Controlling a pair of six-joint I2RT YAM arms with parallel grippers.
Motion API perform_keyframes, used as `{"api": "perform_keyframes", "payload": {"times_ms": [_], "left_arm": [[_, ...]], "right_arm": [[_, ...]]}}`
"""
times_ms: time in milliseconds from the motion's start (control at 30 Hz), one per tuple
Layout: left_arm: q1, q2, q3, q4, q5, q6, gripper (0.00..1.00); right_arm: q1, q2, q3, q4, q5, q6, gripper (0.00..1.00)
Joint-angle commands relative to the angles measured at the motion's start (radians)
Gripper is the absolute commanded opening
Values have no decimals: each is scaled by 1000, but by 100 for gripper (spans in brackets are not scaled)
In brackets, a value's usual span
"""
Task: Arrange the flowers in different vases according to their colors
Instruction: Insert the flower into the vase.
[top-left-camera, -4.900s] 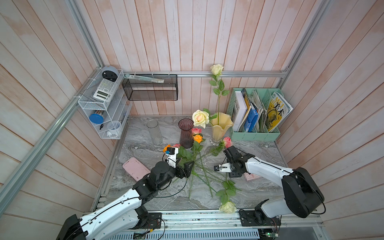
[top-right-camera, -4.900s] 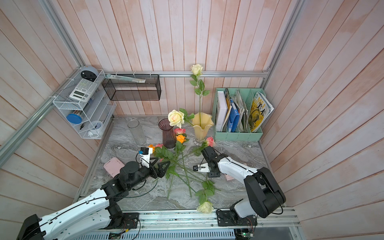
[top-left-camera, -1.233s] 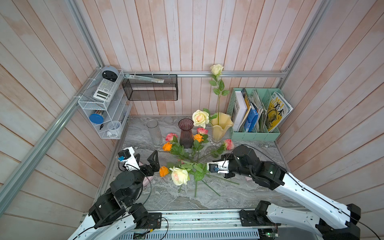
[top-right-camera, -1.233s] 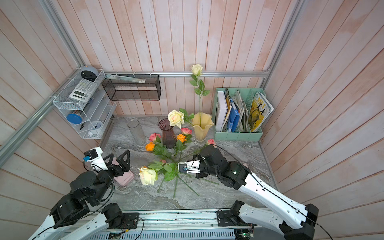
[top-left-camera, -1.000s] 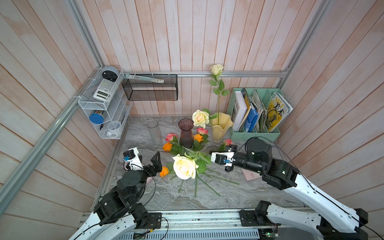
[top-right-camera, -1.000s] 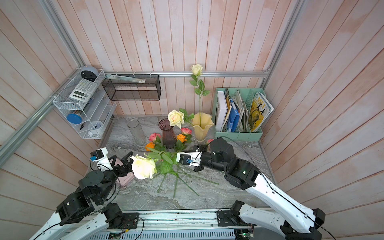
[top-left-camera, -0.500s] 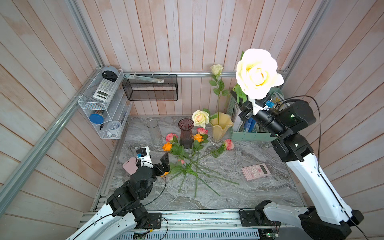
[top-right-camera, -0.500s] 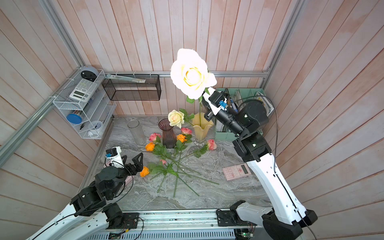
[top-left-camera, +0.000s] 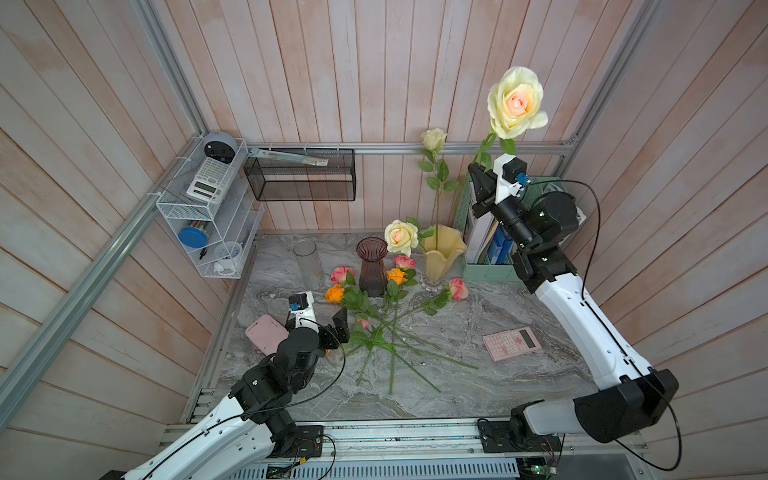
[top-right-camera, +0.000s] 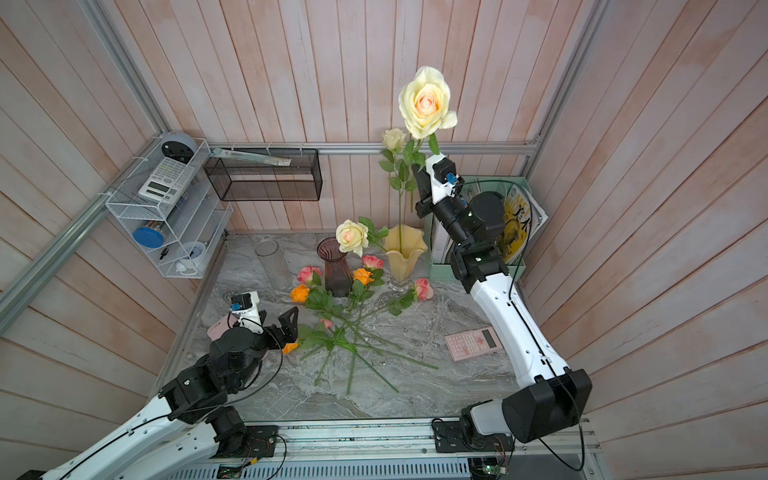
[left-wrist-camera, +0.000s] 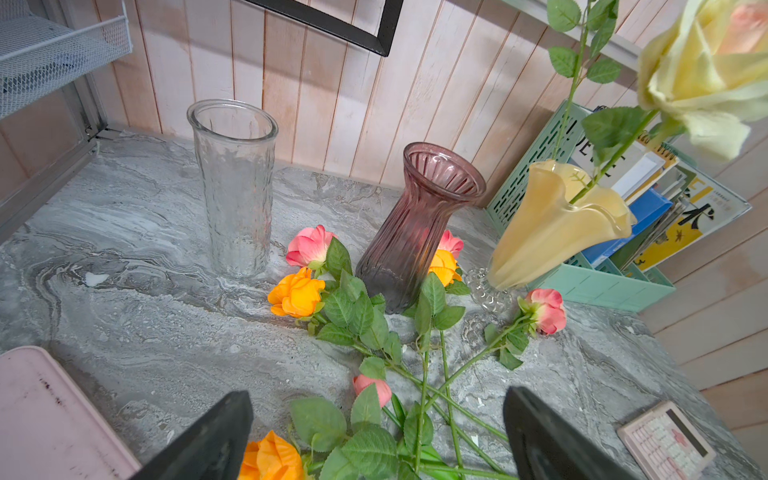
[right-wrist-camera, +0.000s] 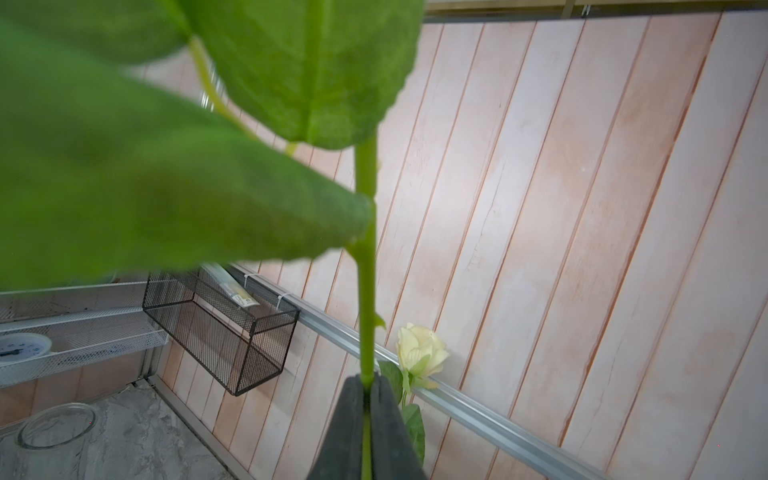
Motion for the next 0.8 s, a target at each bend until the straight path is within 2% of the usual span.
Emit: {"api": "perform_keyframes", "payload": {"times_ms": [0,367,667,767], "left_arm": [[8,13,-19,38,17,13,100],[29,89,-48,114,58,-2,100],[33,150,-63,215,116,33,100],[40,197,-50,270,150,61,100]], "right_arm": [[-24,26,-72,166,21,112,0],[-40,34,-367,354,41,240,0],[-34,15,-519,316,57,253,0],[-34,-15,-555,280,74,255,19]]}}
